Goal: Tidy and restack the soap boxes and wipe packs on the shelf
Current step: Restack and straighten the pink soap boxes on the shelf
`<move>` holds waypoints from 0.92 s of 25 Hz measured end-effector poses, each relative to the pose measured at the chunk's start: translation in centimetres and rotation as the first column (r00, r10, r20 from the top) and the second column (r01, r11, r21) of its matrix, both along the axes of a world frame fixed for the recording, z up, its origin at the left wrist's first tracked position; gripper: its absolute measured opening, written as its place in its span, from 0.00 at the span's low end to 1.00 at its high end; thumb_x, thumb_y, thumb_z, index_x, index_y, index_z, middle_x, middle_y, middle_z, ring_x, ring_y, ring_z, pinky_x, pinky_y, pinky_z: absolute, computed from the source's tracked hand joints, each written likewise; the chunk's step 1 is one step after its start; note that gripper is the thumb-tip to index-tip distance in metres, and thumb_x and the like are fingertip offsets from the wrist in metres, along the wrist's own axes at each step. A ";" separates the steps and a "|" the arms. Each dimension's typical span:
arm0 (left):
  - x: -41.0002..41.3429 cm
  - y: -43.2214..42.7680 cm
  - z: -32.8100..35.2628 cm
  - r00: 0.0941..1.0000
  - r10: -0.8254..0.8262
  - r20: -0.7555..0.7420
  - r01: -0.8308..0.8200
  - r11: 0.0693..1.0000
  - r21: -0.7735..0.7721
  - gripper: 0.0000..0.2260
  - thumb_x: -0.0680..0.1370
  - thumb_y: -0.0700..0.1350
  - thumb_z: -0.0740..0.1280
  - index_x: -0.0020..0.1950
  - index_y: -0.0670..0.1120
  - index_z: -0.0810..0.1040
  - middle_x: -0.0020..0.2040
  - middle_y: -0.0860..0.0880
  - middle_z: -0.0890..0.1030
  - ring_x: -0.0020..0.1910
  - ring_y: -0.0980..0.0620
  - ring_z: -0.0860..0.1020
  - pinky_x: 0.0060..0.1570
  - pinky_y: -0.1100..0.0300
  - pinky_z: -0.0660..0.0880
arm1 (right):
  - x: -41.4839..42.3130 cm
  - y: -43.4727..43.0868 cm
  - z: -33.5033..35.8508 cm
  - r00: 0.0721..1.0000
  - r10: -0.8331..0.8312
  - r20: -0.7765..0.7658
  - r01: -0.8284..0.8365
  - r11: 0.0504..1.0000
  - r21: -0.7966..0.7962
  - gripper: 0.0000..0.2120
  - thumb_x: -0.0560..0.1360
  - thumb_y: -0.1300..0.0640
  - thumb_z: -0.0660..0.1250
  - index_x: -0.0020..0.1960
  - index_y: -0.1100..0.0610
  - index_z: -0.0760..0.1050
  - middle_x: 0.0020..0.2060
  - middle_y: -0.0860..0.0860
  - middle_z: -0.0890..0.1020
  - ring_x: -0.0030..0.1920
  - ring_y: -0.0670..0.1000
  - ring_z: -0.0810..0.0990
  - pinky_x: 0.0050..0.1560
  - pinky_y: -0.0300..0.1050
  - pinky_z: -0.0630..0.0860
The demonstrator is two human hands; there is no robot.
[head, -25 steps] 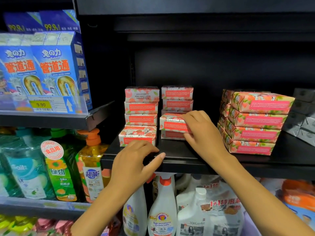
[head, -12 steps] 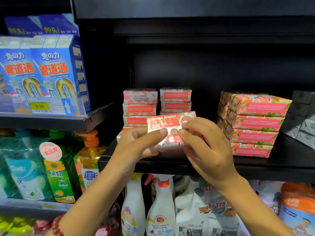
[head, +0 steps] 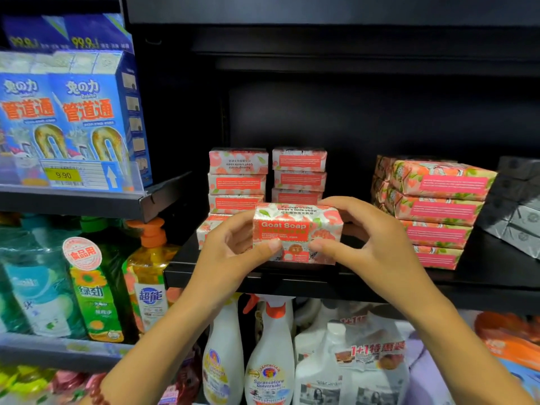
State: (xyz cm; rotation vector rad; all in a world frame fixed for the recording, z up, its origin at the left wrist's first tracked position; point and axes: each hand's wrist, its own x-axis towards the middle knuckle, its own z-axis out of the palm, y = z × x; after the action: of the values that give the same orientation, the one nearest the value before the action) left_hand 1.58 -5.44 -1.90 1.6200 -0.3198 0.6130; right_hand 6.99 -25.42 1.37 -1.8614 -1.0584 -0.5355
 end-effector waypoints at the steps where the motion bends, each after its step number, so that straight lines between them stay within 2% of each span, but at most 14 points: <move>1: 0.1 0.1 -0.1 1.000 -0.007 -0.009 0.007 1.000 -0.021 0.23 0.68 0.51 0.76 0.60 0.45 0.77 0.55 0.50 0.83 0.56 0.52 0.80 0.55 0.55 0.77 | -0.2 0.1 -0.1 1.000 0.008 0.016 -0.009 1.000 0.025 0.21 0.67 0.44 0.71 0.58 0.48 0.73 0.52 0.39 0.78 0.54 0.39 0.77 0.50 0.31 0.75; 3: 0.2 0.2 0.0 0.996 -0.043 -0.072 0.037 0.995 -0.089 0.32 0.62 0.62 0.76 0.59 0.47 0.78 0.56 0.50 0.82 0.58 0.51 0.79 0.58 0.52 0.76 | -0.4 0.4 -0.6 0.984 -0.026 0.176 0.018 0.999 0.051 0.20 0.69 0.49 0.73 0.57 0.53 0.74 0.52 0.42 0.78 0.54 0.40 0.76 0.52 0.31 0.73; 5: 0.2 0.3 0.4 0.981 -0.124 -0.148 0.101 0.984 -0.150 0.32 0.58 0.68 0.74 0.55 0.52 0.81 0.56 0.50 0.82 0.58 0.52 0.79 0.59 0.53 0.75 | -0.2 0.8 -1.5 0.905 -0.080 0.417 0.064 0.997 0.053 0.18 0.70 0.55 0.72 0.57 0.59 0.74 0.53 0.47 0.77 0.56 0.43 0.75 0.56 0.33 0.71; 6: 0.1 0.5 0.7 0.974 -0.148 -0.174 0.121 0.981 -0.153 0.30 0.58 0.66 0.76 0.55 0.53 0.81 0.56 0.49 0.82 0.58 0.51 0.79 0.60 0.52 0.75 | -0.1 0.9 -1.8 0.863 -0.094 0.496 0.072 0.995 0.065 0.17 0.71 0.59 0.71 0.57 0.60 0.73 0.53 0.50 0.77 0.57 0.46 0.75 0.58 0.35 0.71; 8: 0.1 0.9 1.1 0.972 -0.131 -0.196 0.118 0.990 -0.074 0.28 0.61 0.54 0.78 0.60 0.49 0.79 0.56 0.48 0.83 0.57 0.50 0.80 0.59 0.50 0.75 | 0.0 1.0 -2.4 0.828 -0.105 0.550 0.064 0.994 0.094 0.15 0.71 0.66 0.68 0.57 0.59 0.71 0.53 0.55 0.78 0.58 0.50 0.75 0.61 0.39 0.70; 10: -0.2 1.2 1.5 0.983 -0.092 -0.160 0.098 0.995 0.029 0.27 0.61 0.45 0.78 0.60 0.47 0.78 0.54 0.50 0.83 0.54 0.52 0.81 0.54 0.56 0.77 | 0.1 1.0 -2.6 0.823 -0.108 0.558 0.071 0.994 0.089 0.13 0.72 0.65 0.65 0.56 0.59 0.70 0.54 0.57 0.78 0.60 0.51 0.73 0.64 0.40 0.68; 12: -0.6 1.0 1.6 0.997 -0.014 -0.072 0.022 0.994 0.109 0.27 0.59 0.42 0.78 0.57 0.48 0.78 0.52 0.53 0.83 0.53 0.55 0.81 0.50 0.63 0.77 | 0.2 0.9 -2.7 0.851 -0.110 0.513 0.115 0.993 0.022 0.18 0.71 0.58 0.70 0.58 0.57 0.68 0.60 0.55 0.75 0.64 0.51 0.70 0.67 0.39 0.65; 13: -0.8 0.8 1.6 1.000 0.029 -0.011 -0.027 0.988 0.151 0.28 0.58 0.42 0.78 0.57 0.48 0.77 0.53 0.53 0.82 0.54 0.55 0.80 0.50 0.64 0.77 | 0.1 0.7 -2.7 0.889 -0.104 0.445 0.137 0.990 -0.041 0.25 0.69 0.52 0.73 0.61 0.56 0.67 0.64 0.52 0.72 0.67 0.50 0.68 0.67 0.37 0.63; 15: -1.2 0.6 1.3 0.990 0.077 0.116 -0.105 0.960 0.260 0.30 0.59 0.42 0.79 0.59 0.48 0.74 0.55 0.54 0.80 0.57 0.55 0.78 0.54 0.63 0.75 | -0.1 0.4 -2.5 0.968 -0.079 0.236 0.122 0.977 -0.175 0.43 0.64 0.39 0.74 0.71 0.52 0.60 0.71 0.46 0.63 0.71 0.43 0.61 0.67 0.31 0.59; 16: -1.2 0.5 1.1 0.981 0.083 0.173 -0.135 0.940 0.314 0.30 0.60 0.43 0.79 0.59 0.49 0.73 0.56 0.55 0.79 0.58 0.55 0.78 0.56 0.62 0.75 | -0.3 0.4 -2.4 0.991 -0.067 0.118 0.090 0.975 -0.203 0.47 0.62 0.34 0.71 0.74 0.49 0.56 0.71 0.41 0.61 0.70 0.38 0.60 0.66 0.26 0.58; 18: -1.3 0.3 1.0 0.958 0.091 0.271 -0.196 0.898 0.394 0.27 0.63 0.48 0.78 0.59 0.53 0.72 0.57 0.58 0.77 0.60 0.56 0.76 0.57 0.64 0.73 | -0.4 0.4 -2.0 0.998 -0.039 -0.041 0.031 0.984 -0.175 0.44 0.65 0.31 0.67 0.74 0.46 0.55 0.67 0.36 0.64 0.66 0.31 0.62 0.61 0.21 0.59; 19: -1.2 0.2 0.9 0.942 0.097 0.323 -0.234 0.876 0.421 0.25 0.65 0.48 0.77 0.58 0.54 0.71 0.58 0.60 0.75 0.61 0.58 0.75 0.57 0.66 0.71 | -0.3 0.4 -1.9 0.997 -0.037 -0.066 0.026 0.987 -0.156 0.40 0.67 0.33 0.66 0.73 0.46 0.58 0.65 0.36 0.67 0.64 0.31 0.64 0.60 0.22 0.61; 21: -1.0 0.0 0.5 0.903 0.109 0.416 -0.311 0.834 0.456 0.24 0.68 0.45 0.76 0.60 0.53 0.71 0.60 0.62 0.73 0.63 0.61 0.71 0.60 0.69 0.68 | -0.2 0.6 -1.5 0.998 -0.039 -0.052 0.032 0.990 -0.137 0.30 0.70 0.44 0.69 0.69 0.47 0.65 0.60 0.39 0.71 0.60 0.34 0.69 0.60 0.28 0.67; 23: -0.7 0.1 0.0 0.882 0.128 0.453 -0.359 0.805 0.472 0.25 0.69 0.40 0.76 0.61 0.52 0.70 0.64 0.60 0.70 0.67 0.61 0.68 0.64 0.68 0.65 | -0.6 0.8 -1.4 0.999 -0.025 -0.026 0.023 0.996 -0.082 0.25 0.69 0.54 0.74 0.64 0.48 0.71 0.55 0.40 0.73 0.56 0.36 0.72 0.55 0.30 0.71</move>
State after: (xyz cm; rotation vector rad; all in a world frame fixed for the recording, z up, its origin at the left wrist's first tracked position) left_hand 0.83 -5.31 -1.90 2.1015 -0.6367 1.1469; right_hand 6.41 -24.60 0.01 -1.9494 -1.0548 -0.4863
